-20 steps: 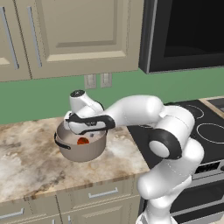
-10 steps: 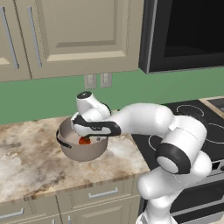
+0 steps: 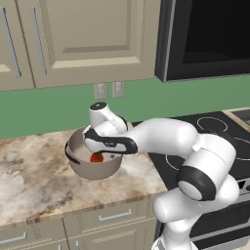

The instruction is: Turn on the sink faucet. Then move the tomato from the counter to the sink. Turn off the sink. Move the vegetable from the sink to the pot next to the stove. Finally move the pot to the rear left burner.

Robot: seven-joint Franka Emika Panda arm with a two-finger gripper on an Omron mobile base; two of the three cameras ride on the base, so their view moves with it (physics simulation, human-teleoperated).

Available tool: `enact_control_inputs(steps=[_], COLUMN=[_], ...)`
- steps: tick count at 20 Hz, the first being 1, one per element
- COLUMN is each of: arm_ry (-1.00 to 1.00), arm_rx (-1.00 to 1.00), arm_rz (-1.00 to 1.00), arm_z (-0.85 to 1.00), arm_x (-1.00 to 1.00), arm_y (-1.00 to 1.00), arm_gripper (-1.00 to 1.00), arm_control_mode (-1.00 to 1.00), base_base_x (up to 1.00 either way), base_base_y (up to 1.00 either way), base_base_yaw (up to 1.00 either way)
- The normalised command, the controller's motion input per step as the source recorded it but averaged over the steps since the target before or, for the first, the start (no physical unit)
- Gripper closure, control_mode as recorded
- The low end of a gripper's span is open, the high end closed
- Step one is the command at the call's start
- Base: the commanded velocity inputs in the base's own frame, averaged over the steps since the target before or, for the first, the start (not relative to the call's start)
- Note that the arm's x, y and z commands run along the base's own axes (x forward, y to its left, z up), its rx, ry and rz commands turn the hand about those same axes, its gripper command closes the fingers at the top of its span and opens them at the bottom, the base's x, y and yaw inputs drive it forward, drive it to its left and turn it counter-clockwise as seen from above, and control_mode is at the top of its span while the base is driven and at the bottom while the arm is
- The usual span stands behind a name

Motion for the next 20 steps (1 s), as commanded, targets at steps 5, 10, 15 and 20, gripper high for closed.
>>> enact_control_inputs(steps=[5, 10, 15, 20], arm_ry=[0.0, 0.0, 0.0, 0.02], arm_rx=[0.0, 0.01, 0.02, 0.04], arm_rz=[-0.07, -0.08, -0.09, -0.08], arm_z=[0.38, 0.25, 0.02, 0.0], arm_x=[-0.1, -0.24, -0.18, -0.06], arm_y=[-0.01, -0.01, -0.03, -0.05], arm_gripper=[-1.0, -1.0, -1.0, -1.0], arm_control_mode=[-1.0, -1.0, -1.0, -1.0], base_base_x=[0.0, 0.0, 0.0, 0.0], base_base_y=[0.0, 0.0, 0.0, 0.0], base_base_yaw=[0.0, 0.0, 0.0, 0.0])
